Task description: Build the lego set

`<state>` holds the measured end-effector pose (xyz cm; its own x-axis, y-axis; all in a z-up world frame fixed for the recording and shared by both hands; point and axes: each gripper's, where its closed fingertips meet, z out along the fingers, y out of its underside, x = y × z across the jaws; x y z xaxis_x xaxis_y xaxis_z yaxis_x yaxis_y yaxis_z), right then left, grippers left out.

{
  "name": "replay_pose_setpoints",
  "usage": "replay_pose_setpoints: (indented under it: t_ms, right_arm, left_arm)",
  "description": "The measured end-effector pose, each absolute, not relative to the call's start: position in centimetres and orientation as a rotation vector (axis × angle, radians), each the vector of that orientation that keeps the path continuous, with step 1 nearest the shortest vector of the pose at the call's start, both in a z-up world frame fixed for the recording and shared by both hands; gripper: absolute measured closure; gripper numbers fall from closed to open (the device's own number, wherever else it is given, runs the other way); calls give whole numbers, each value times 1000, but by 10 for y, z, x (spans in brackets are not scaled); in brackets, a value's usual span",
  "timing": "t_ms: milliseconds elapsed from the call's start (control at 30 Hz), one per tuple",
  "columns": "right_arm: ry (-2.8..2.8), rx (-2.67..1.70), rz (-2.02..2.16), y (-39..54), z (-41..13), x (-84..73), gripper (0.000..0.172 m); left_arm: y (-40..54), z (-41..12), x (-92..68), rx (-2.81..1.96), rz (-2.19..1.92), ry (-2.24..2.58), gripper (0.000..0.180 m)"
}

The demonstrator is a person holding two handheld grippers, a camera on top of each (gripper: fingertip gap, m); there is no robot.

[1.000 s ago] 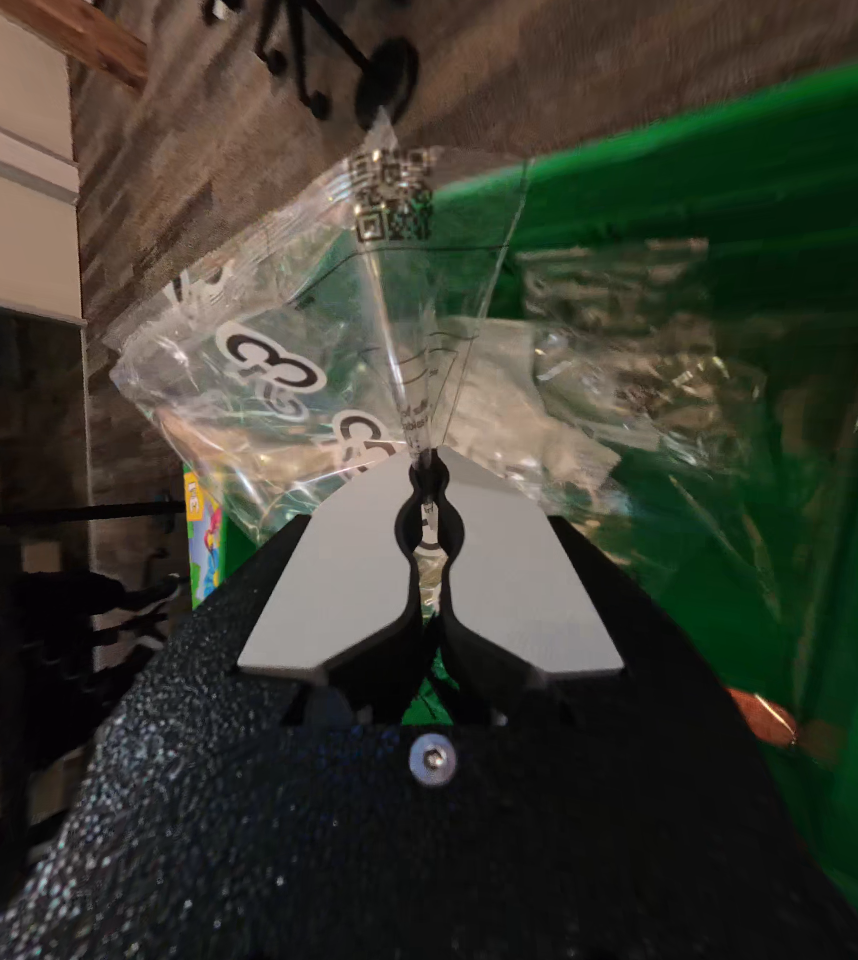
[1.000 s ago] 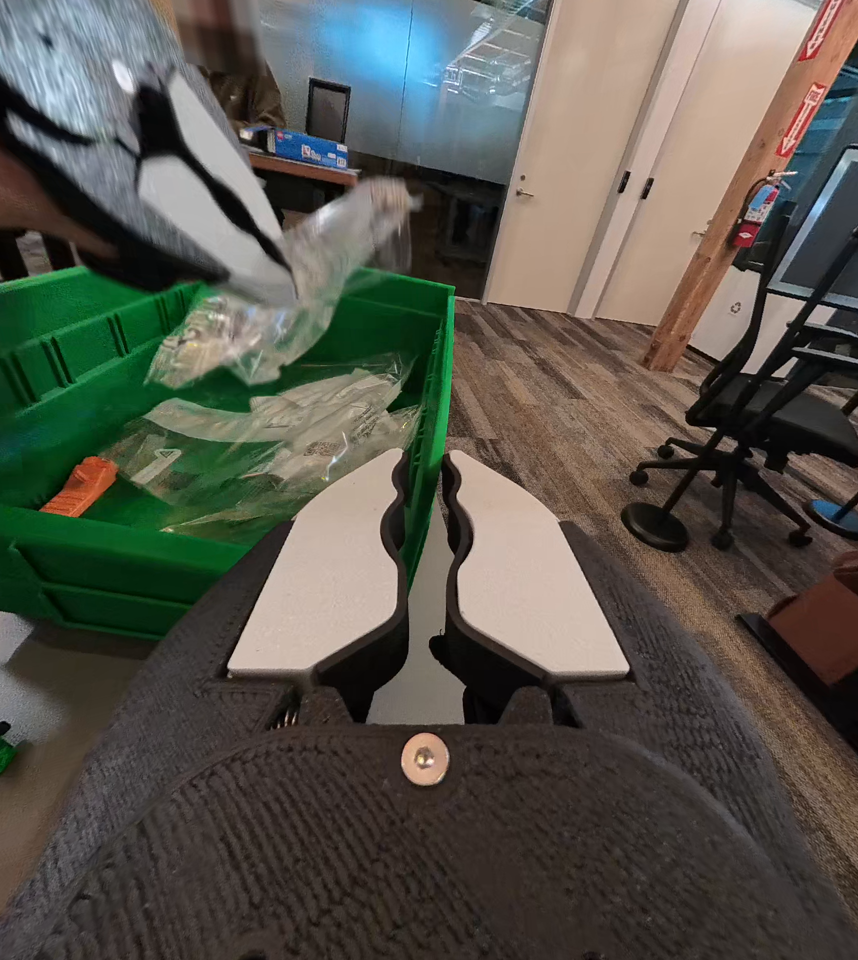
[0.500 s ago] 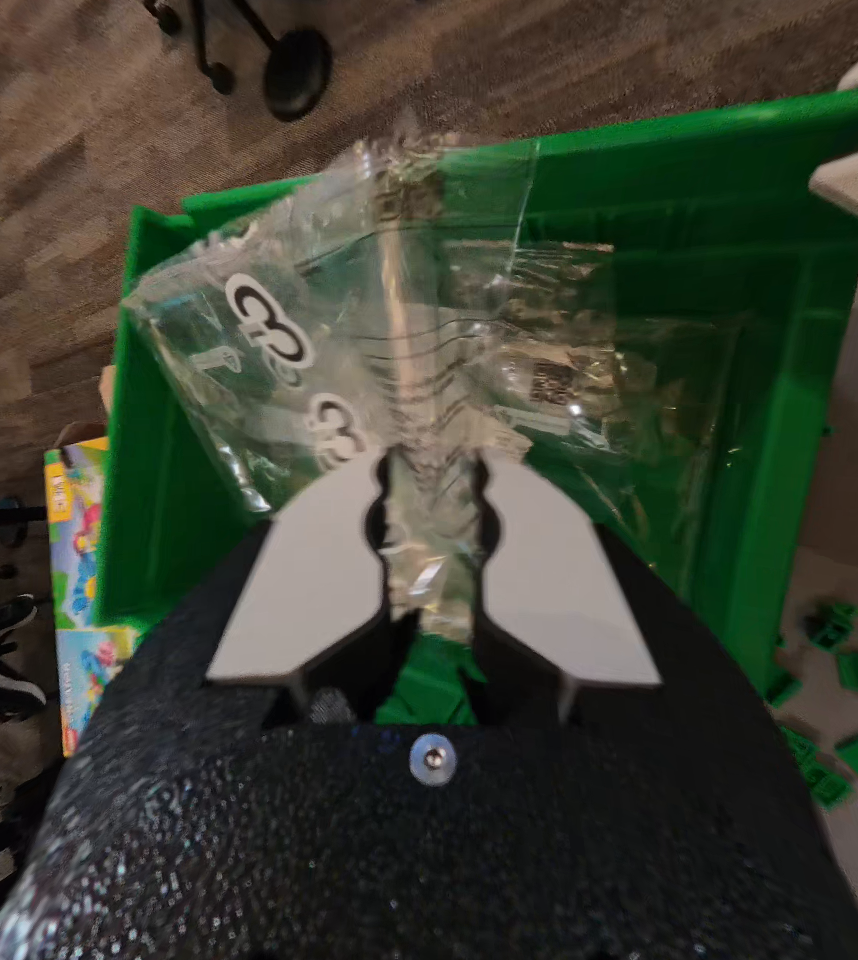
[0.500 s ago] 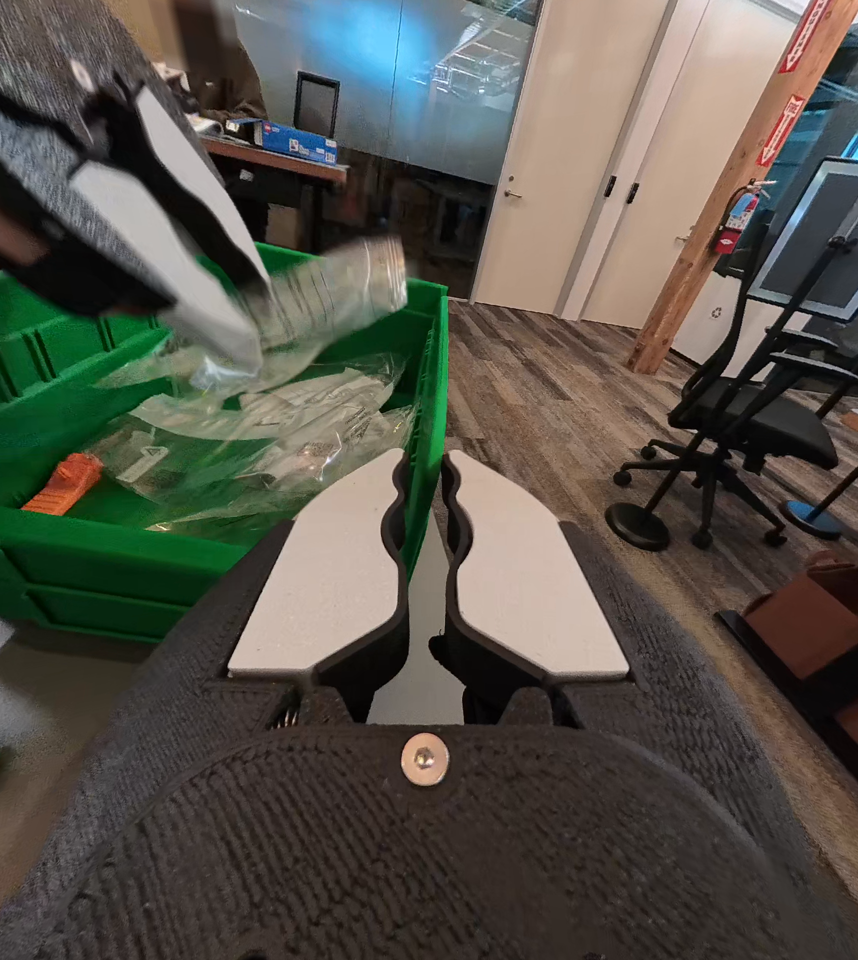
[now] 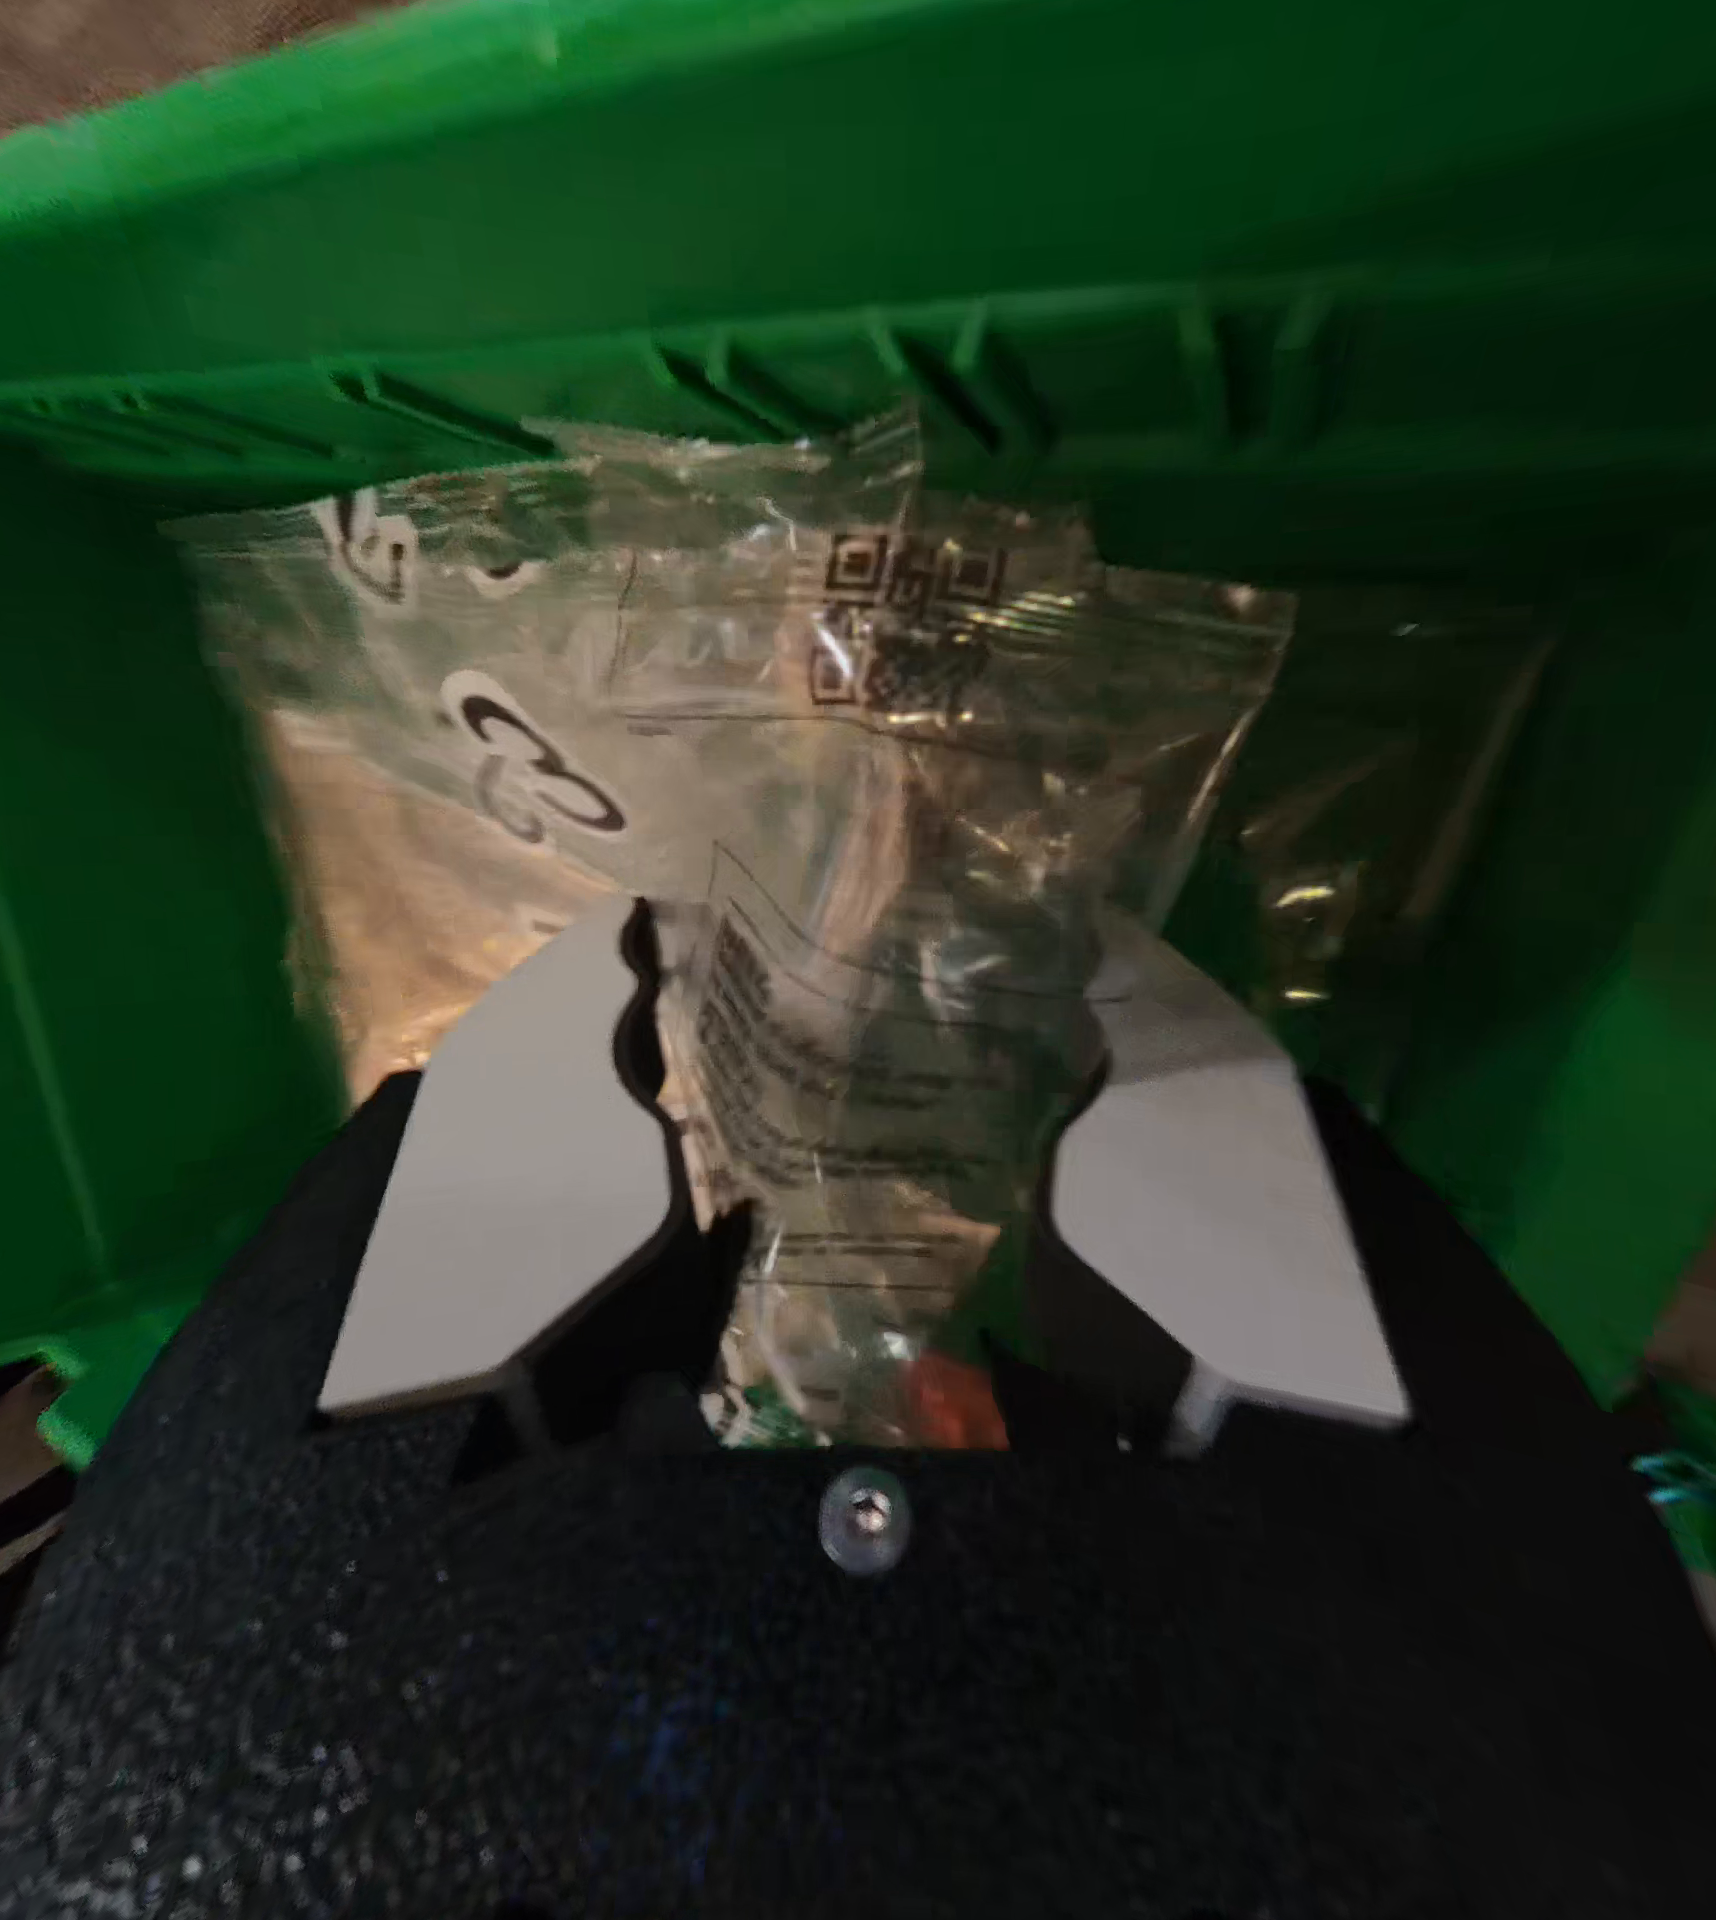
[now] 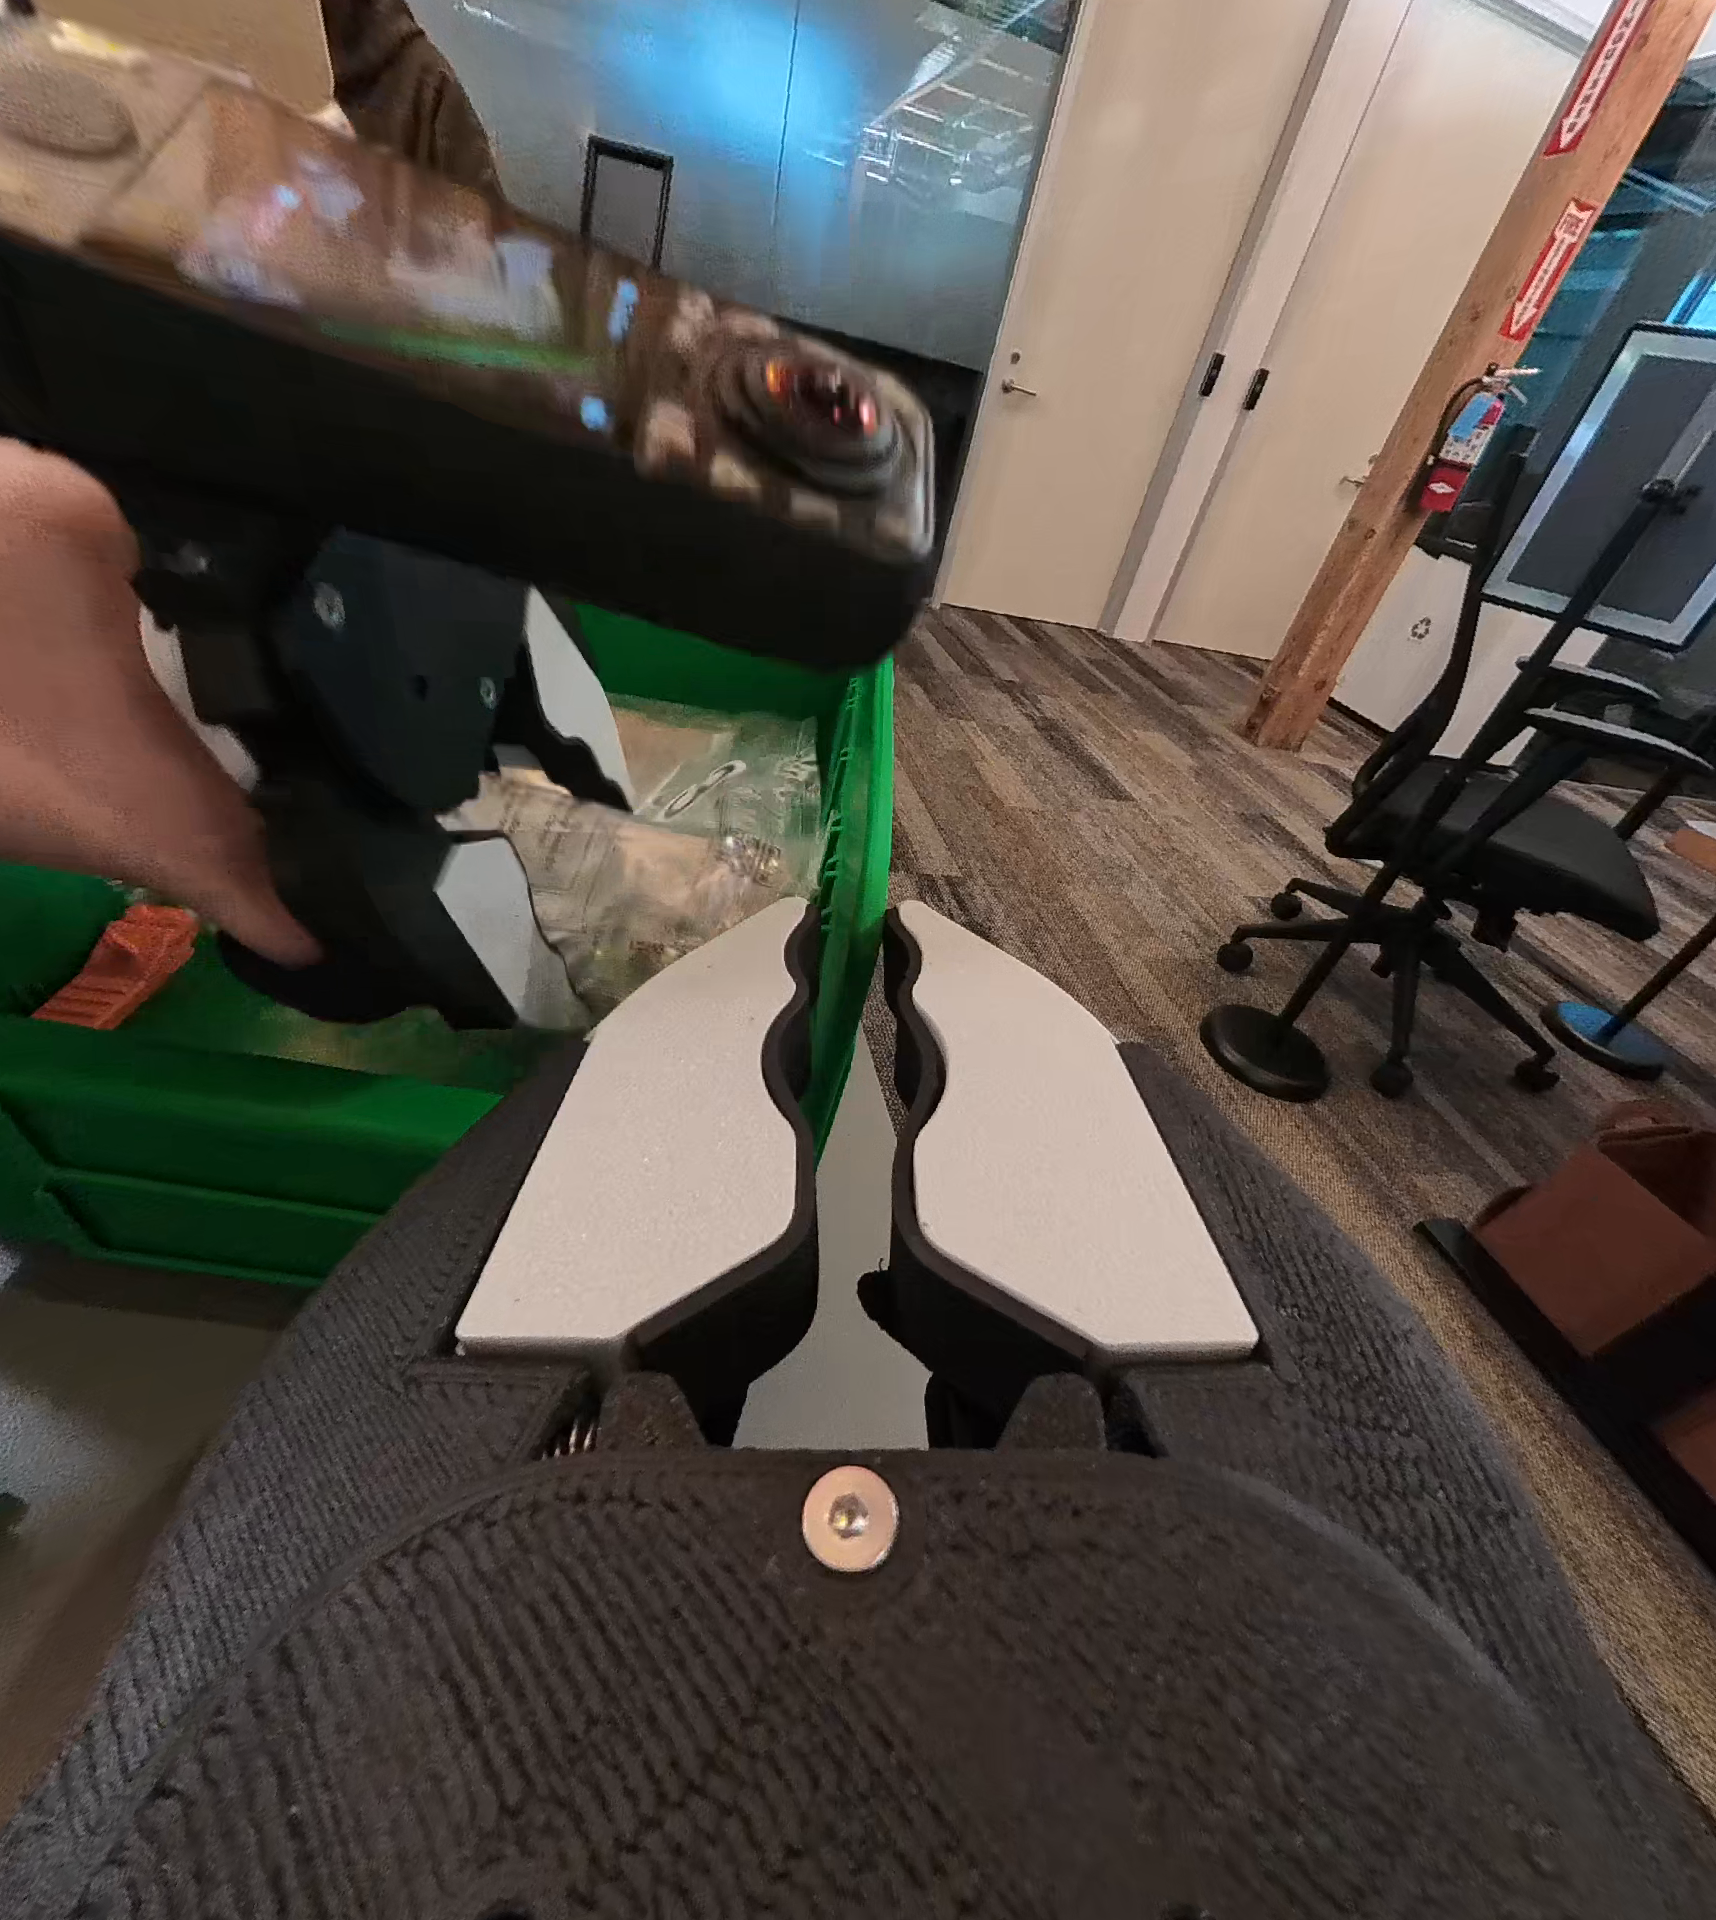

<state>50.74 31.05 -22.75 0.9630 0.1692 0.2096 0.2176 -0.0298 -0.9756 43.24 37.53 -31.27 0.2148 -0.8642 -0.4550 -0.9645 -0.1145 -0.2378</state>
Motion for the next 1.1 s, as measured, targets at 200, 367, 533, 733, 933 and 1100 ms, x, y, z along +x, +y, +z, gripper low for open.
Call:
replay_pose_setpoints:
  t_ms: [200, 367, 533, 733, 933, 1100]
  right_arm:
    - [-292, -1586, -28, 309, -223, 507, 162]
    - [-289, -1570, -28, 307, -220, 507, 162]
    - [-298, -1559, -16, 306, -218, 504, 163]
    - [-309, -1545, -23, 305, -216, 502, 164]
    - [-314, -1546, -31, 306, -219, 501, 164]
    - [-311, -1495, -73, 302, -211, 503, 164]
  left_arm:
    - [395, -287, 424, -1839, 519, 1579, 157]
    - [409, -246, 420, -1846, 399, 1440, 179]
    - [421, -214, 406, -1897, 278, 1286, 179]
    - [417, -221, 406, -1909, 241, 1303, 179]
    - [380, -268, 413, -2032, 211, 1527, 101]
    - [358, -247, 411, -2090, 15, 1525, 50]
